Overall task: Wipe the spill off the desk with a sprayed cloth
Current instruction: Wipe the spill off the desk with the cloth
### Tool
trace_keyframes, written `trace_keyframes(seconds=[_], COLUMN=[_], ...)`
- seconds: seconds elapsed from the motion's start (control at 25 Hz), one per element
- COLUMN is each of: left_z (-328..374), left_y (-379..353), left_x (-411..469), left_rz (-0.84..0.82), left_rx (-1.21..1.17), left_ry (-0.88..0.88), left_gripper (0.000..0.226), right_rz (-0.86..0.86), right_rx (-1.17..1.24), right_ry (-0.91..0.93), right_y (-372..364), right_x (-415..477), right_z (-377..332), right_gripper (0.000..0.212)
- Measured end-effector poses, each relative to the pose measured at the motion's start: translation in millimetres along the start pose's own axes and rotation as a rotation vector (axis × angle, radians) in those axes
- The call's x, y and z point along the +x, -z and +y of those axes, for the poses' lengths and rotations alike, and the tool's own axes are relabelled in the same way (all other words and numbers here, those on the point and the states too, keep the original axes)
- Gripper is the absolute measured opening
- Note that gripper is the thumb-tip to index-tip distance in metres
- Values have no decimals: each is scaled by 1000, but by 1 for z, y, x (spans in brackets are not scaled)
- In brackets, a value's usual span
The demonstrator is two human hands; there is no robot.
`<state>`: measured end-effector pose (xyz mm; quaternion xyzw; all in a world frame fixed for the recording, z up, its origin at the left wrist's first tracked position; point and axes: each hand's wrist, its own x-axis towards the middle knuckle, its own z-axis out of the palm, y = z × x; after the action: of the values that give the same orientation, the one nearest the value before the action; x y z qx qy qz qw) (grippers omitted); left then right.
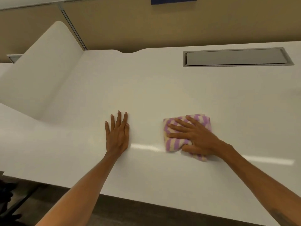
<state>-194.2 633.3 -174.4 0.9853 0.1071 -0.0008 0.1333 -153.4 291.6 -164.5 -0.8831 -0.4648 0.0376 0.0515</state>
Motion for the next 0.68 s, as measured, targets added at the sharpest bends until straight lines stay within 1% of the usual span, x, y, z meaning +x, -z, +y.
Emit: trace_keyframes(seconds=[0.08, 0.16, 0.2, 0.24, 0.36, 0.44, 0.52, 0.6, 0.68], left_z=[0, -1, -2, -2, -6, -9, -10, -9, -8], left_y=[0, 0, 0, -1, 0, 0, 0, -1, -2], left_x=[0, 1, 0, -1, 0, 1, 2, 0, -2], left_rz=[-3, -6, -10, -10, -14, -27, -35, -35, -26], left_rx=[2, 0, -4, -3, 5, 17, 23, 21, 29], left_ry=[-7, -10, -14, -20, -43, -59, -60, -56, -54], left_gripper=[52, 52, 52, 52, 52, 52, 53, 53, 53], right_rz=[12, 44, 56, 60, 50, 60, 47, 38, 71], right_rx=[16, 18, 14, 22, 20, 30, 38, 25, -4], right_ry=[-256, -516, -583, -595, -466, -358, -210, -112, -143], right_y=[2, 4, 5, 5, -6, -17, -22, -24, -20], right_x=[-6, 23, 43, 63, 95, 81, 42, -13, -72], right_z=[15, 10, 0, -15, -77, -120, -147, -143, -115], right_gripper=[61, 59, 56, 55, 55, 55, 55, 56, 57])
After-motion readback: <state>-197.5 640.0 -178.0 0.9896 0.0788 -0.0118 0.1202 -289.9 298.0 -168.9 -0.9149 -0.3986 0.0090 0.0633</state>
